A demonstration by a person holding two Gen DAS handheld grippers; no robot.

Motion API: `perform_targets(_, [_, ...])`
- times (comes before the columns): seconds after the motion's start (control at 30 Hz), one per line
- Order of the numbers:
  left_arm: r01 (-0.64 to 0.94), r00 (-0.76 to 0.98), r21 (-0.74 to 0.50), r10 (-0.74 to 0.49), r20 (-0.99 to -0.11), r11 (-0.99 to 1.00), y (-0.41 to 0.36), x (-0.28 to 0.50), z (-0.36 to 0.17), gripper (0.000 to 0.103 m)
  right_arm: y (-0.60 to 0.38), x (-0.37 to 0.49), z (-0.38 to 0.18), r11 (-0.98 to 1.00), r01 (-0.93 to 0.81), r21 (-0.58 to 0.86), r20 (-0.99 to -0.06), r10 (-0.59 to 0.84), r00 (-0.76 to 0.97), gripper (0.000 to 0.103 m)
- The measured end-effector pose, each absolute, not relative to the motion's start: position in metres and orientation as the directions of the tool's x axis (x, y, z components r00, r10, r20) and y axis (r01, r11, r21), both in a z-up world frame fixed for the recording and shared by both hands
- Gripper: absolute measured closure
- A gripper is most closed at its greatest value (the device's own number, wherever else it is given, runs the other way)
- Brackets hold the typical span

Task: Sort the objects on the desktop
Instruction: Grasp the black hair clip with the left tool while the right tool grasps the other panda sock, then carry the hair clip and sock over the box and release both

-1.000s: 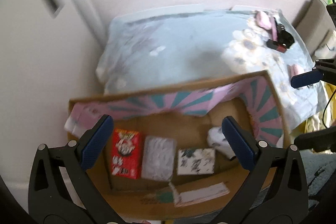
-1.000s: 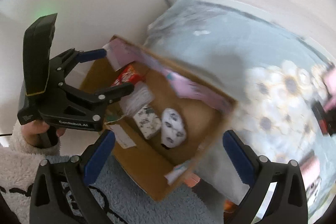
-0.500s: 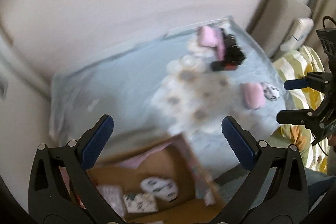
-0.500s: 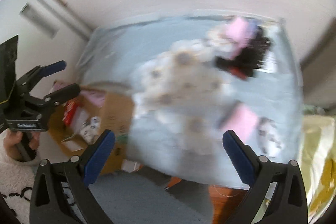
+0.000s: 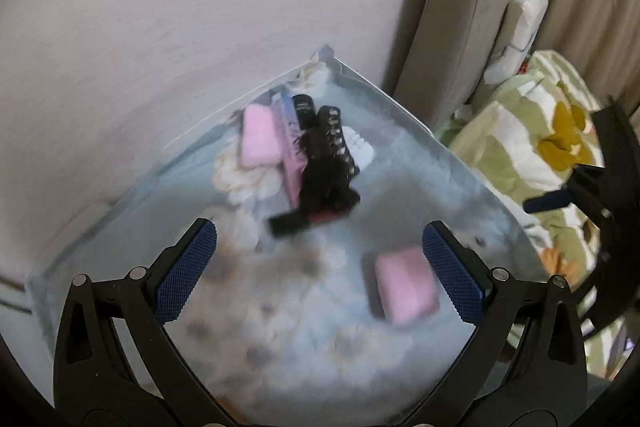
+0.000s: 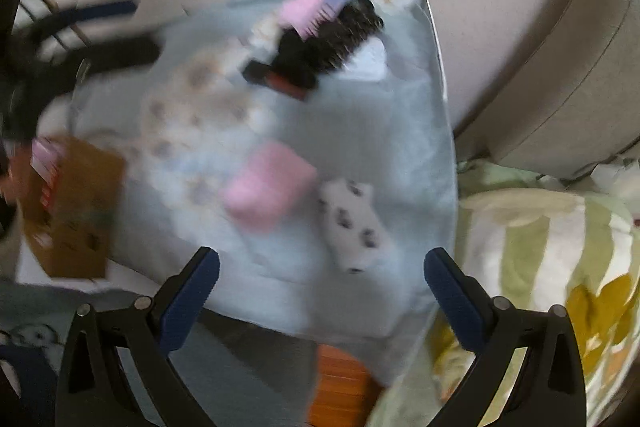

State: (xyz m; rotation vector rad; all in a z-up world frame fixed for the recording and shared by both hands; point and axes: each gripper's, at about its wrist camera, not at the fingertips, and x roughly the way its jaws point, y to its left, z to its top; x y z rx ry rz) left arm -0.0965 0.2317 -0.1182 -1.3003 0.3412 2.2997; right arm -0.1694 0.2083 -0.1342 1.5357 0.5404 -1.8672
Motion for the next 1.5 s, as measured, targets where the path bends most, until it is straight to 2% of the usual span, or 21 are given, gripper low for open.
perform_targets(0.17, [-0.486, -0.435, 0.008, 0.234, -0.870, -0.874, 0.262, -0.127, -0.157, 0.001, 0.213, -0.182, -0.160, -0.644, 0.761, 0.074, -0.975, -0.206, -0.079, 0.005])
perform_targets(0.43, [-0.453, -0.420, 0.027, 0.186, -0.888, -0.891, 0.271, -0.145, -0.187, 0.003, 0.209, -0.194, -0.183, -0.569, 0.821, 0.047, -0.979, -0.191, -0.077, 0.005])
perform_targets(0.5, [-0.452, -0.414, 0.025, 0.185, -0.892, -0.891, 0.270, -0.147, -0.191, 0.008, 0.208, -0.196, -0.186, -0.555, 0.831, 0.048, -0.978, -0.195, -0.073, 0.005])
perform_targets(0.53, [-0.452, -0.406, 0.026, 0.180, -0.896, -0.892, 0.271, -0.148, -0.195, 0.014, 0.207, -0.197, -0.188, -0.550, 0.833, 0.052, -0.978, -0.198, -0.069, 0.006])
perform_targets(0.6, [-0.450, -0.393, 0.020, 0.178, -0.902, -0.893, 0.271, -0.149, -0.200, 0.025, 0.207, -0.198, -0.192, -0.538, 0.841, 0.064, -0.977, -0.205, -0.057, 0.013])
perform_targets(0.67, [-0.446, -0.376, 0.003, 0.184, -0.908, -0.895, 0.270, -0.152, -0.206, 0.040, 0.208, -0.199, -0.194, -0.521, 0.851, 0.069, -0.975, -0.214, -0.052, 0.048])
perform_targets(0.7, [-0.444, -0.370, -0.004, 0.187, -0.910, -0.896, 0.270, -0.152, -0.207, 0.044, 0.208, -0.199, -0.195, -0.512, 0.855, 0.084, -0.975, -0.220, -0.036, 0.050])
perform_targets(0.77, [-0.439, -0.349, -0.027, 0.198, -0.916, -0.898, 0.268, -0.153, -0.211, 0.059, 0.209, -0.198, -0.195, -0.489, 0.868, 0.081, -0.973, -0.226, -0.036, 0.050])
perform_targets(0.83, [-0.430, -0.343, -0.023, 0.187, -0.921, -0.903, 0.267, -0.153, -0.214, 0.067, 0.210, -0.197, -0.195, -0.476, 0.877, 0.073, -0.972, -0.230, -0.044, 0.053])
perform_targets(0.87, [-0.425, -0.347, -0.025, 0.188, -0.919, -0.905, 0.266, -0.152, -0.213, 0.074, 0.211, -0.196, -0.194, -0.470, 0.879, 0.077, -0.970, -0.239, -0.043, 0.059])
perform_targets(0.93, [-0.415, -0.347, -0.042, 0.201, -0.916, -0.909, 0.262, -0.151, -0.210, 0.079, 0.212, -0.195, -0.191, -0.464, 0.882, 0.089, -0.966, -0.257, -0.038, 0.068])
perform_targets(1.07, [-0.416, -0.355, -0.036, 0.199, -0.913, -0.909, 0.261, -0.151, -0.206, 0.083, 0.214, -0.193, -0.189, -0.467, 0.881, 0.077, -0.966, -0.253, -0.050, 0.068])
perform_targets(1.5, [-0.435, -0.402, -0.032, 0.226, -0.888, -0.900, 0.251, -0.140, -0.156, 0.084, 0.238, -0.205, -0.157, -0.585, 0.803, 0.115, -0.957, -0.281, -0.068, 0.069])
